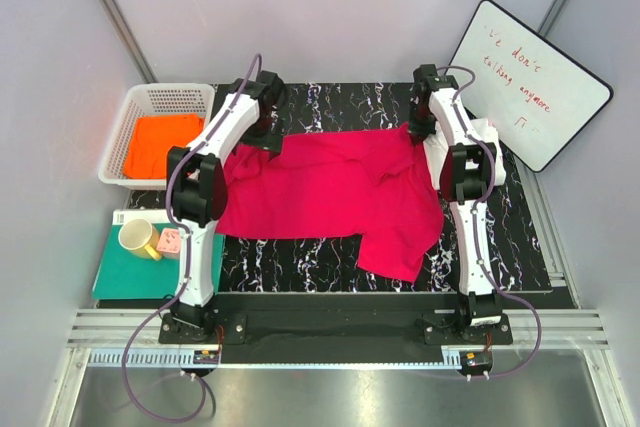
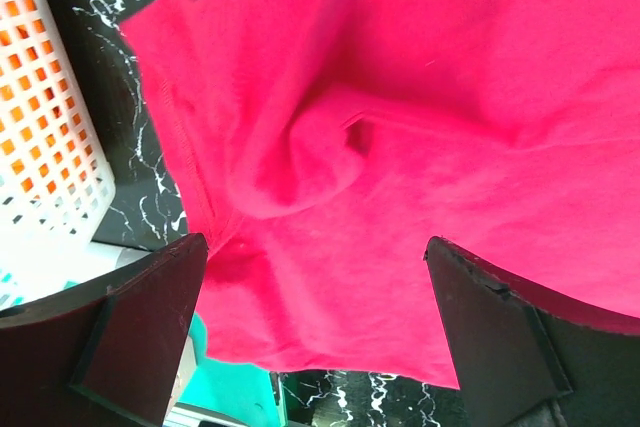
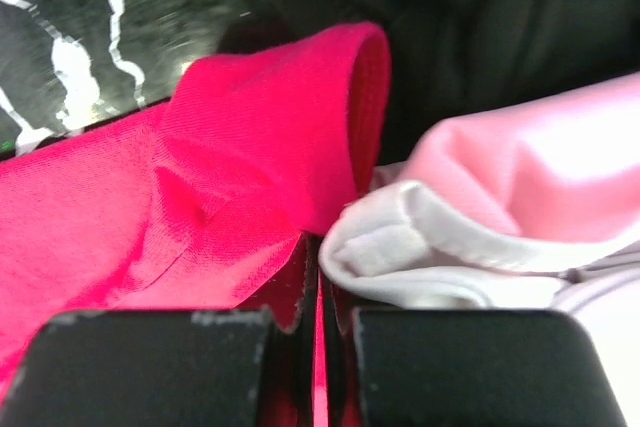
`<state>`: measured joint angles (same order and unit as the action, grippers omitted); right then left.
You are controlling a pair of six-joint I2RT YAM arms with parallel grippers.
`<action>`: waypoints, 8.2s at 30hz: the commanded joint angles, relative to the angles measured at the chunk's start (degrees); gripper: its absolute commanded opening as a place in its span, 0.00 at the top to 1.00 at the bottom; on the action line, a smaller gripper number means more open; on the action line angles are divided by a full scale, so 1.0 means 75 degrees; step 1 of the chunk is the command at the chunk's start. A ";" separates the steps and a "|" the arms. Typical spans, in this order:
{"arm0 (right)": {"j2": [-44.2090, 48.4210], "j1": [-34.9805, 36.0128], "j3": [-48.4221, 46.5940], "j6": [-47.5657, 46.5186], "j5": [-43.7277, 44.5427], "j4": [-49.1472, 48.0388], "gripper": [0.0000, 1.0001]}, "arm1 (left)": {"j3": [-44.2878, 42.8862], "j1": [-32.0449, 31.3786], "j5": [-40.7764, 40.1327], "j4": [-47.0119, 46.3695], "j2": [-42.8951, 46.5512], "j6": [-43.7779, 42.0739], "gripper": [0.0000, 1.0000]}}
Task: Fold and stack the t-shirts
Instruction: Fold the flattened tshirt in 1/3 of the way
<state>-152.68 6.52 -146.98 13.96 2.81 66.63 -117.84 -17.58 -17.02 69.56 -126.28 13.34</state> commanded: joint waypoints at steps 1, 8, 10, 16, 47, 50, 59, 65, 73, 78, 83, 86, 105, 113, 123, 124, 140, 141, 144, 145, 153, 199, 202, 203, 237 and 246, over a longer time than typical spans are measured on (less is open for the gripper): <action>0.0049 -0.0190 -0.0243 0.0026 0.0868 -0.0095 0.98 | -0.0167 0.0071 -0.0403 0.0194 -0.0178 0.0014 0.01; -0.0045 -0.0202 -0.0442 0.0119 0.1067 -0.0189 0.98 | -0.0366 0.0235 -0.0263 0.0218 -0.0331 -0.0080 0.01; -0.0045 -0.0214 -0.0535 0.0166 0.1067 -0.0270 0.98 | -0.0319 0.0294 -0.0146 0.0218 -0.0389 -0.0127 0.01; -0.0068 -0.0237 -0.0922 0.0213 0.1243 -0.0481 0.98 | -0.0143 0.0294 -0.0204 0.0206 -0.0401 -0.0209 0.02; -0.0326 -0.0706 -0.0982 0.0389 0.0880 -0.0693 0.98 | 0.1146 0.0376 0.0874 -0.0368 0.0326 -0.0525 0.64; -0.0302 -0.0706 -0.0934 0.0378 0.0809 -0.0693 0.97 | 0.1064 0.0329 0.0734 -0.0368 0.0162 -0.0514 0.88; -0.0267 -0.0706 -0.0934 0.0354 0.0739 -0.0728 0.97 | 0.1157 0.0329 0.0347 -0.0251 -0.0026 -0.0396 1.00; -0.0291 -0.0706 -0.0981 0.0342 0.0727 -0.0751 0.97 | 0.1485 0.0329 0.0230 -0.0286 -0.0190 -0.0314 1.00; -0.0279 -0.0706 -0.0958 0.0319 0.0657 -0.0740 0.97 | 0.1393 0.0410 -0.0377 -0.0298 -0.0611 -0.0174 1.00; -0.0221 -0.0717 -0.0899 0.0295 0.0621 -0.0751 0.97 | 0.0866 0.0785 -0.0719 -0.0158 -0.1021 -0.0104 1.00; -0.0162 -0.0753 -0.0852 0.0296 0.0587 -0.0751 0.97 | 0.0314 0.1324 -0.1106 -0.0052 -0.1198 0.0060 1.00; -0.0127 -0.0788 -0.0806 0.0295 0.0598 -0.0751 0.97 | 0.0220 0.1617 -0.1282 -0.0052 -0.1151 0.0107 1.00; -0.0092 -0.0823 -0.0735 0.0401 0.0387 -0.0763 0.97 | 0.0408 0.1701 0.0194 -0.1036 0.0419 -0.0079 1.00; -0.0127 -0.0823 -0.0712 0.0413 0.0293 -0.0786 0.97 | 0.0478 0.0881 0.0756 -0.1013 0.0173 -0.0244 1.00; -0.0115 -0.0823 -0.0688 0.0413 0.0176 -0.0798 0.97 | 0.0150 0.0212 0.1062 -0.0966 -0.0412 -0.0291 0.31; -0.0104 -0.0823 -0.0688 0.0413 0.0165 -0.0798 0.97 | 0.0150 0.0189 0.1004 -0.0966 -0.0436 -0.0314 0.26; -0.0045 -0.0823 -0.0454 0.0401 0.0001 -0.0845 0.97 | -0.0905 0.0036 -0.0145 -0.0849 -0.1643 -0.0443 0.82; -0.0056 -0.0823 -0.0442 0.0389 0.0001 -0.0845 0.97 | -0.0917 0.0048 -0.0192 -0.0826 -0.1667 -0.0432 0.90; -0.0056 -0.0823 -0.0454 0.0389 -0.0035 -0.0845 0.97 | -0.0893 0.0048 -0.0508 -0.0767 -0.1468 -0.0385 1.00; -0.0057 -0.0823 -0.0465 0.0412 -0.0058 -0.0845 0.97 | -0.0905 0.0048 -0.0590 -0.0778 -0.1398 -0.0385 1.00; -0.0033 -0.0823 -0.0372 0.0424 -0.0105 -0.0857 0.97 | -0.0928 0.0457 -0.1586 -0.0708 -0.0659 -0.0361 1.00; 0.2367 -0.0823 0.1113 0.0225 -0.1721 -0.0915 0.00 | -0.0084 0.0376 -0.2549 -0.0181 -0.0400 0.0049 0.01; 0.2731 -0.0823 0.1757 0.0295 -0.2295 -0.0939 0.00 | -0.0108 0.0376 -0.2198 -0.0216 -0.0495 0.0049 0.02; 0.2814 -0.0823 0.1958 0.0330 -0.2505 -0.0962 0.00 | -0.0062 0.0376 -0.2103 -0.0309 -0.0495 0.0061 0.07; 0.3518 -0.0694 0.3847 0.0483 -0.3363 -0.1888 0.00 | 0.0794 0.1442 0.0300 -0.0837 -0.0776 0.0811 0.86; 0.3412 -0.0682 0.3730 0.0506 -0.3620 -0.1876 0.00 | 0.0385 0.1618 -0.0145 -0.0802 -0.0577 0.0916 1.00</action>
<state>-129.14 0.86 -116.90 17.80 -22.24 53.30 -111.79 -6.79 -16.60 64.14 -132.51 19.40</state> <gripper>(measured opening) 0.994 0.012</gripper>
